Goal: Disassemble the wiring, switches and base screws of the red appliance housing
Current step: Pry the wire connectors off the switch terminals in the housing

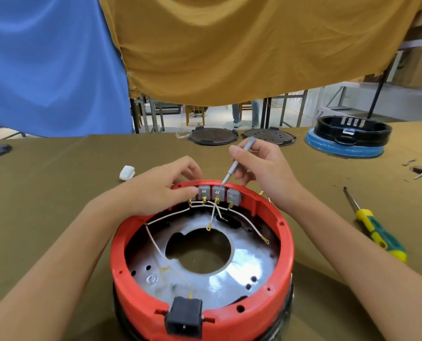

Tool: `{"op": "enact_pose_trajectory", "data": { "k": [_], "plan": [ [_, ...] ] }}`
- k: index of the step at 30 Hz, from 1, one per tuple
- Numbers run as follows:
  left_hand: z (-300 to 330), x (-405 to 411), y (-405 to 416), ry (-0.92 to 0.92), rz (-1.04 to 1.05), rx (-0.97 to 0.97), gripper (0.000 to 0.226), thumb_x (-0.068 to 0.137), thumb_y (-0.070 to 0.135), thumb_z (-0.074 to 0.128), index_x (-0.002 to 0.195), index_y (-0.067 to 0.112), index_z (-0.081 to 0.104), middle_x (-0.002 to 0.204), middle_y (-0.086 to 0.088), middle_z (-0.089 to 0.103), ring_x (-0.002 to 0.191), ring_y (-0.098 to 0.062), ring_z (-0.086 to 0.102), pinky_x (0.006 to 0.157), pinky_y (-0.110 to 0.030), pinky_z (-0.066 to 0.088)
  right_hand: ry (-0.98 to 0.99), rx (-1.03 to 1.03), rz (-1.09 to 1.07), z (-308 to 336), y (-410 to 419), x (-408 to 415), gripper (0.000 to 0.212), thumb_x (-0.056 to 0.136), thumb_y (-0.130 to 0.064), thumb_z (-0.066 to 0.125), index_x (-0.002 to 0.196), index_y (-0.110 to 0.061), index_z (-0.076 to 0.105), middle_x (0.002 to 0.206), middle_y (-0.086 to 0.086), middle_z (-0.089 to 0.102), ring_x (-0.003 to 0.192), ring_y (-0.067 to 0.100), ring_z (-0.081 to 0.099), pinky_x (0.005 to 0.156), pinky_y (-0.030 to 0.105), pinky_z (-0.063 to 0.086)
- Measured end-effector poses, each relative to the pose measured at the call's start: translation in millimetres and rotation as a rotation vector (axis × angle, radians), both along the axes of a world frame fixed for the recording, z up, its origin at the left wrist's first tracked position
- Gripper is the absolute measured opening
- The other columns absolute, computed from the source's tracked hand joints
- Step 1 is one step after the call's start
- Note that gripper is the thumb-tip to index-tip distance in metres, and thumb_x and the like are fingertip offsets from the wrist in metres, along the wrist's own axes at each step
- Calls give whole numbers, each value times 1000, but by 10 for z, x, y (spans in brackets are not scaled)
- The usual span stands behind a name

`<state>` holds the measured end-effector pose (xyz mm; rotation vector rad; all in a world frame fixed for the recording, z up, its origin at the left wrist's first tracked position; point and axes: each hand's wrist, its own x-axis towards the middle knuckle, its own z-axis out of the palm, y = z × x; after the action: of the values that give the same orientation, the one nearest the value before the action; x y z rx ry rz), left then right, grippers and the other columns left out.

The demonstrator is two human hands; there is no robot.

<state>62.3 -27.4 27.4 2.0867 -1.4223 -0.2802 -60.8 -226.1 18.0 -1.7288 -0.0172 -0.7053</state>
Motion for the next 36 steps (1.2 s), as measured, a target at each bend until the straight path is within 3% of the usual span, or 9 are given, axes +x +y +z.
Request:
{"op": "enact_pose_trajectory", "data": {
  "k": [5,12,16,19,22,25,28,31,36],
  "plan": [
    [-15,-67,-8,-97,25,19,20,95,21,58,95,40,52,88,4,68,81,-22,60,85,-47,50,-73,-146,-60,-43,45,11,27,99,-19,61,80,-1,59,59,4,63,53,13,60,53,27,52],
    [33,-17,-77,-80,5,3,23,94,18,64,88,38,55,91,12,67,91,-17,64,93,-48,49,-102,-277,-99,-47,30,-1,31,99,-22,62,83,4,60,67,20,64,59,28,66,59,37,56],
    [104,15,-154,-119,-2,57,15,93,18,66,87,29,57,93,28,64,99,-2,62,96,-33,47,-82,-315,-146,-49,1,7,32,99,-26,62,81,1,61,67,21,64,61,32,65,67,55,53],
    [102,-30,-157,-130,38,119,8,93,32,64,86,32,60,100,17,64,99,-1,59,93,-26,44,-80,-341,-172,-54,-5,18,33,98,-28,61,79,-2,60,65,18,64,61,32,64,65,55,52],
    [16,-146,-179,-113,116,130,14,89,39,64,80,29,65,110,14,57,110,5,47,83,-3,32,-76,-340,-177,-62,-9,22,33,98,-29,61,78,-3,59,65,18,63,62,34,64,64,55,52],
    [-7,-217,-219,-77,171,107,22,83,45,70,72,26,70,124,15,51,120,13,37,89,-13,27,-71,-341,-185,-66,-13,25,33,98,-29,61,79,-3,60,66,21,63,62,38,62,63,56,52],
    [16,-248,-219,-83,189,111,23,78,48,74,66,28,73,129,17,48,117,16,38,86,-8,28,-76,-336,-185,-69,-21,29,33,98,-30,62,79,-3,60,66,22,62,63,41,61,63,57,52],
    [31,-317,-211,-92,192,172,24,69,58,75,66,35,75,133,20,46,125,8,40,110,-35,33,-75,-337,-182,-71,-20,28,33,97,-29,62,80,-1,60,67,22,63,63,41,62,64,57,52],
    [67,-386,-273,-77,217,180,21,59,56,66,66,38,75,110,38,44,127,6,38,114,-46,24,-86,-344,-181,-68,-18,20,32,98,-29,62,80,-2,60,67,22,63,63,40,63,63,57,51]
  ]
}}
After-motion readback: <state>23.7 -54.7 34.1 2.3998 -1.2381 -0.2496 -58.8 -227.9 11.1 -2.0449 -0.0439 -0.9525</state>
